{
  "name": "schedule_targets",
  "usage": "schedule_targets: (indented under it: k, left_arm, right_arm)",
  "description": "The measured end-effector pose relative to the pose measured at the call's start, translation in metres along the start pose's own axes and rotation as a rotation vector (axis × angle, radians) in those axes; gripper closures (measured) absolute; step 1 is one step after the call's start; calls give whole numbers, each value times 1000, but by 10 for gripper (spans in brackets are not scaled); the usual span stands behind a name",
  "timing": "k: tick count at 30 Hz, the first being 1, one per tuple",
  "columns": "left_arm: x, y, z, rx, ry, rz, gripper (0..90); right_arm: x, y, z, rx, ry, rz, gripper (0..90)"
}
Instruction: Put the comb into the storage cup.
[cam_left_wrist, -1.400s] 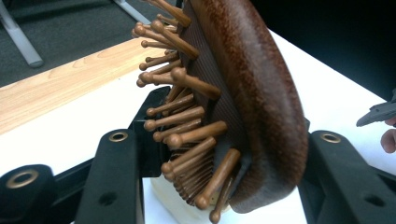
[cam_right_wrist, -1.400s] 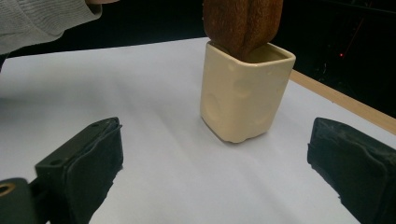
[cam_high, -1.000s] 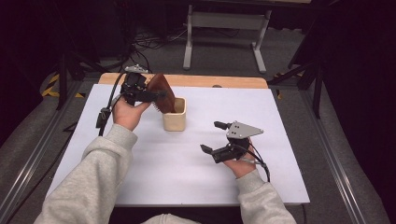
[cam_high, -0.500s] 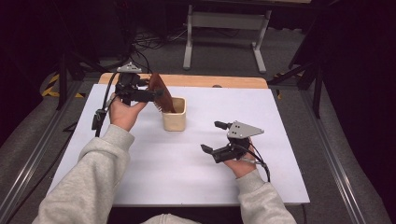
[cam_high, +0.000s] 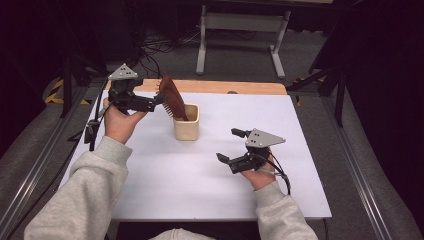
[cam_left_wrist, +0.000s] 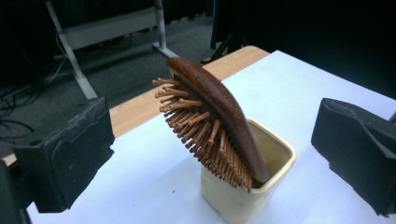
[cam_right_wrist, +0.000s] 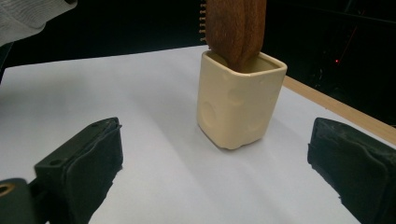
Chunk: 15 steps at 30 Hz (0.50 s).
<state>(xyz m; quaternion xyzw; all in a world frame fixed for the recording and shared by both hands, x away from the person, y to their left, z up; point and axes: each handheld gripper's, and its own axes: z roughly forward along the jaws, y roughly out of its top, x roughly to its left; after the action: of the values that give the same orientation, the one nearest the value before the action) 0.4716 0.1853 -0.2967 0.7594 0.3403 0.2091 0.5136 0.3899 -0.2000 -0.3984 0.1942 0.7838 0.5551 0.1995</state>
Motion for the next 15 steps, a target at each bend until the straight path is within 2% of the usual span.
schedule_targets:
  k: [1,4,10,11,13,15]
  left_arm:
    - [0,0,0,0,0,0,1]
    - [-3,-1,-17,-43,-10,31,3]
    - [-13,-7,-44,-87,-35,82,4]
    - [-13,-7,-44,-87,-35,82,4]
    - [-18,-14,-55,-103,-39,108,4]
    - [-21,-19,-60,-104,-48,114,5]
  right_arm:
    - [0,1,-1,-3,-1,-1,39]
    - [-1,3,-3,-10,-4,-3,39]
    - [-2,8,-10,-30,-14,-8,38]
    - [-2,8,-10,-30,-14,-8,38]
    - [-2,10,-15,-39,-18,-9,38]
    - [-3,10,-17,-45,-18,-8,38]
